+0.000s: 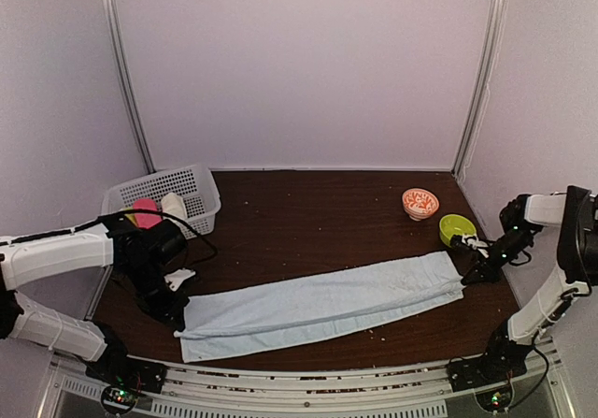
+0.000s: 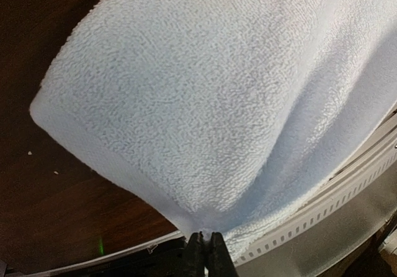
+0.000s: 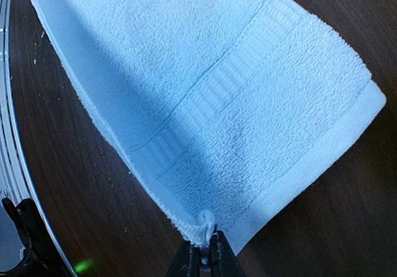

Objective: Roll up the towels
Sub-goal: Fold the towel at the center of the board.

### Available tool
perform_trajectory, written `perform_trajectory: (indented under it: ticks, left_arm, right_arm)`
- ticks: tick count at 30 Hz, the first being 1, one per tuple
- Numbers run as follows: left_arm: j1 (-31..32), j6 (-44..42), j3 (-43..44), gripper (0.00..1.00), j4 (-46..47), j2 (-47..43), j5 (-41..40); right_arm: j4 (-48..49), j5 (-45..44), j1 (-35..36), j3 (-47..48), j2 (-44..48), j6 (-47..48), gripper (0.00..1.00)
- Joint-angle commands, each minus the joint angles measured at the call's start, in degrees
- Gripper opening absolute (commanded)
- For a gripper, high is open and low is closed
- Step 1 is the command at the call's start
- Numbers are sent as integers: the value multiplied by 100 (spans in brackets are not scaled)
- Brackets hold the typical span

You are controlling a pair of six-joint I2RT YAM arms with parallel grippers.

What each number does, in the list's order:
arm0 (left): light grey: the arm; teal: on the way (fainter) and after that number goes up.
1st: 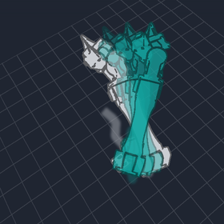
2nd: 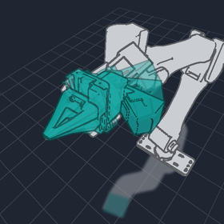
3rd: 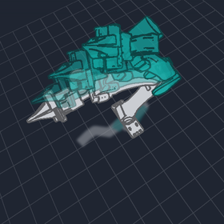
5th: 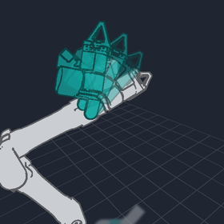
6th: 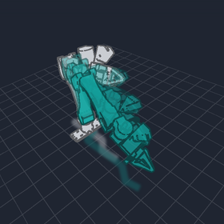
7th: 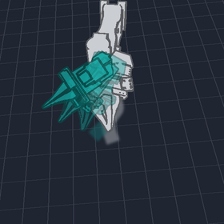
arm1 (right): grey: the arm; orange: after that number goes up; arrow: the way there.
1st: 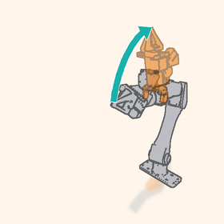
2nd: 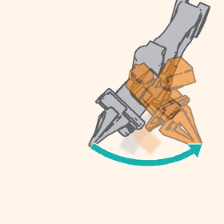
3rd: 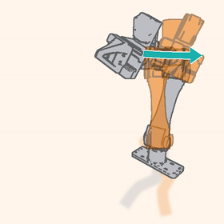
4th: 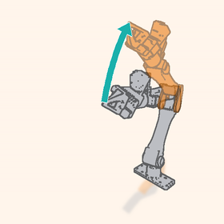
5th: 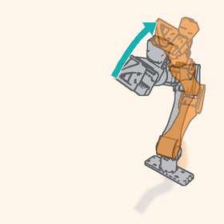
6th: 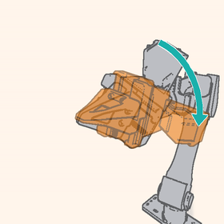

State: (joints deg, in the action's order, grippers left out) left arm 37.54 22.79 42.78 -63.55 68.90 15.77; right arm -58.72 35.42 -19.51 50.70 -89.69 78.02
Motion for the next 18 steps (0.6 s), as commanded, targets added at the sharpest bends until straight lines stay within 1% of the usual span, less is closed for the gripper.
perform_trajectory:
  ticks: [1,4,6,8,9,12,14,15,17,18]
  left_arm:
    - [204,-204,68,0,-211,77,266]
    - [308,-238,72,2,-294,204,329]
    - [323,-236,92,7,-361,195,337]
    - [323,-247,113,16,-483,107,351]
    - [320,-242,142,20,-573,27,314]
    - [323,-213,271,28,-915,-220,239]
    - [317,-156,514,30,-1039,-361,161]
    - [318,-144,668,31,-1060,-371,110]
    - [320,-155,1078,31,-872,-258,0]
    - [316,-155,1216,31,-657,-142,-56]
  right_arm:
    - [221,-198,-53,-131,-27,27,9]
    - [315,-361,-58,-219,-23,118,17]
    - [332,-580,-57,-312,38,183,22]
    - [227,-754,-95,-368,168,261,26]
    - [119,-797,-133,-361,258,309,30]
    - [-486,-824,-210,-128,566,481,48]
    - [-802,-750,-211,62,797,519,59]
    - [-908,-667,-204,143,905,528,62]
    - [-1031,-434,-154,320,1032,491,66]
    - [-989,-247,-73,384,1048,299,66]
